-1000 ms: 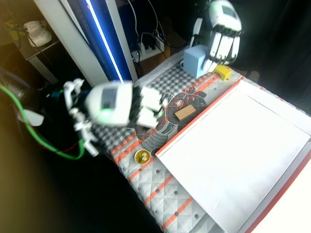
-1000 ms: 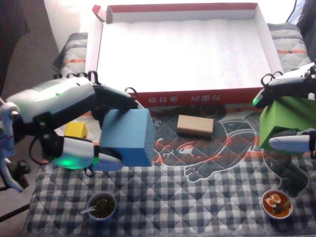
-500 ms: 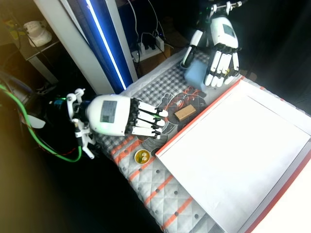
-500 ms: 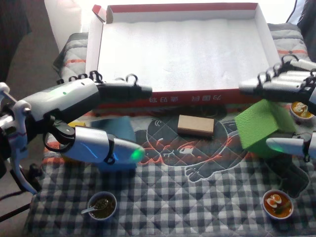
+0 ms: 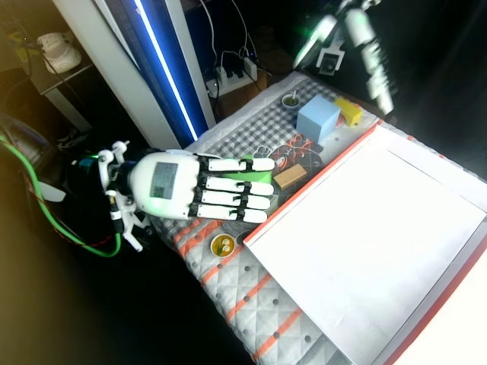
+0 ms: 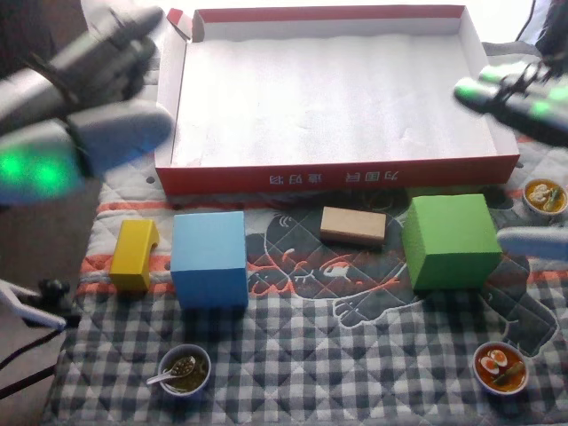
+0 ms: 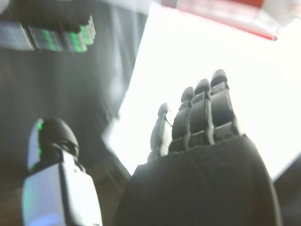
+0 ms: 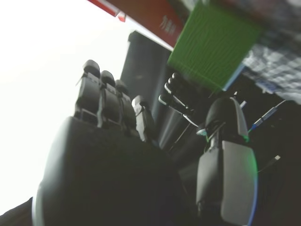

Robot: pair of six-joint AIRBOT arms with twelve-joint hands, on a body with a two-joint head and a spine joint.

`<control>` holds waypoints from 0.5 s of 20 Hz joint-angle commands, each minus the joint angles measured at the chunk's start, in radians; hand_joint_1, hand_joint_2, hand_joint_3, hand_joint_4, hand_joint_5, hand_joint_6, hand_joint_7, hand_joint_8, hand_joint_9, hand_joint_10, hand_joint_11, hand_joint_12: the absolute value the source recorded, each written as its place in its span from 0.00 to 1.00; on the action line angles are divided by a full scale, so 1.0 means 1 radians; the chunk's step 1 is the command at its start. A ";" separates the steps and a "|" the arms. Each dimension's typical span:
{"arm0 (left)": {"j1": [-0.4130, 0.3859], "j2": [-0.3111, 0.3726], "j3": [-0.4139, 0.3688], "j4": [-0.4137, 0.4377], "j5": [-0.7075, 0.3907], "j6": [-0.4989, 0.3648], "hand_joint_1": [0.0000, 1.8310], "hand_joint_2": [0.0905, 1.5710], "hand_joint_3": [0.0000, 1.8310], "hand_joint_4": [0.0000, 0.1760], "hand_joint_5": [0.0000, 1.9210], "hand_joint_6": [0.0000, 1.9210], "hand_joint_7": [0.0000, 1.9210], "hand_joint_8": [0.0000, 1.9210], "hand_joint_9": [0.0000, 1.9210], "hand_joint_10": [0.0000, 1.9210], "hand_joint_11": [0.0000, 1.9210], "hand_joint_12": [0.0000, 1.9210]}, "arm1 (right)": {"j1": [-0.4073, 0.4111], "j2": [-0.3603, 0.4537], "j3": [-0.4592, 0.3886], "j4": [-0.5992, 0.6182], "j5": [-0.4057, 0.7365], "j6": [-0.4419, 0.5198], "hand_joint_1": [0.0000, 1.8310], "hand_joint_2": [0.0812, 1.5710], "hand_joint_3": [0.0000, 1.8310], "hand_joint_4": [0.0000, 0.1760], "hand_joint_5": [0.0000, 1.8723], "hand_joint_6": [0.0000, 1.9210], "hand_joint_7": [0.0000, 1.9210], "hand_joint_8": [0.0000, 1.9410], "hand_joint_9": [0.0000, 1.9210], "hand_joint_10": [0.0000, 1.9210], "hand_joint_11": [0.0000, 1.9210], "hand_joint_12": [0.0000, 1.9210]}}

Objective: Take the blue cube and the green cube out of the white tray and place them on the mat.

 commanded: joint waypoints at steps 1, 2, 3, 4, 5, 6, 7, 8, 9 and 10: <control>0.010 0.001 0.015 0.003 -0.238 -0.075 0.34 0.50 0.00 1.00 0.00 0.00 0.00 0.00 0.00 0.00 0.00 0.00 | 0.006 0.007 -0.004 0.046 0.208 0.004 0.28 0.67 0.00 0.78 0.00 0.00 0.00 0.00 0.00 0.00 0.00 0.00; 0.031 -0.004 0.024 -0.002 -0.285 -0.132 0.39 0.50 0.00 1.00 0.00 0.00 0.00 0.00 0.00 0.00 0.00 0.00 | 0.000 0.009 -0.007 0.061 0.248 0.004 0.32 0.66 0.00 0.70 0.00 0.00 0.00 0.00 0.00 0.00 0.00 0.00; 0.059 -0.009 0.032 -0.009 -0.363 -0.197 0.39 0.50 0.00 1.00 0.00 0.00 0.00 0.00 0.00 0.00 0.00 0.00 | -0.012 0.011 -0.016 0.085 0.319 0.000 0.35 0.65 0.00 0.83 0.00 0.00 0.00 0.00 0.00 0.00 0.00 0.00; 0.073 -0.010 0.032 -0.014 -0.414 -0.221 0.42 0.50 0.00 1.00 0.00 0.00 0.00 0.00 0.00 0.00 0.00 0.00 | -0.017 0.020 -0.028 0.096 0.363 -0.015 0.38 0.64 0.00 0.84 0.00 0.00 0.00 0.00 0.00 0.00 0.00 0.00; 0.081 -0.010 0.031 -0.018 -0.460 -0.236 0.42 0.49 0.00 0.96 0.00 0.00 0.00 0.00 0.00 0.00 0.00 0.00 | -0.021 0.031 -0.042 0.105 0.399 -0.038 0.39 0.63 0.00 0.75 0.00 0.00 0.00 0.00 0.01 0.01 0.02 0.01; 0.087 -0.010 0.028 -0.025 -0.527 -0.243 0.40 0.47 0.00 0.98 0.00 0.00 0.00 0.00 0.00 0.00 0.00 0.00 | -0.028 0.047 -0.060 0.112 0.454 -0.067 0.39 0.60 0.00 0.75 0.00 0.00 0.03 0.00 0.05 0.01 0.05 0.02; 0.090 -0.009 0.022 -0.033 -0.589 -0.243 0.31 0.50 0.00 1.00 0.00 0.00 0.00 0.00 0.00 0.00 0.00 0.00 | -0.035 0.059 -0.074 0.113 0.507 -0.086 0.37 0.63 0.01 0.59 0.00 0.00 0.02 0.00 0.03 0.00 0.02 0.01; 0.097 -0.011 0.015 -0.046 -0.657 -0.244 0.29 0.53 0.01 1.00 0.00 0.00 0.00 0.00 0.00 0.00 0.00 0.00 | -0.041 0.070 -0.089 0.113 0.560 -0.110 0.37 0.62 0.00 0.54 0.00 0.00 0.04 0.01 0.05 0.01 0.05 0.02; 0.107 -0.017 0.007 -0.071 -0.678 -0.267 0.32 0.60 0.01 1.00 0.00 0.00 0.00 0.00 0.00 0.00 0.00 0.00 | -0.046 0.073 -0.103 0.107 0.596 -0.139 0.39 0.62 0.00 0.65 0.00 0.00 0.01 0.00 0.05 0.01 0.06 0.03; 0.108 -0.034 0.010 -0.076 -0.678 -0.285 0.33 0.59 0.00 1.00 0.00 0.00 0.00 0.00 0.00 0.00 0.00 0.00 | -0.054 0.080 -0.126 0.113 0.612 -0.157 0.37 0.63 0.00 0.89 0.00 0.00 0.03 0.01 0.04 0.00 0.01 0.00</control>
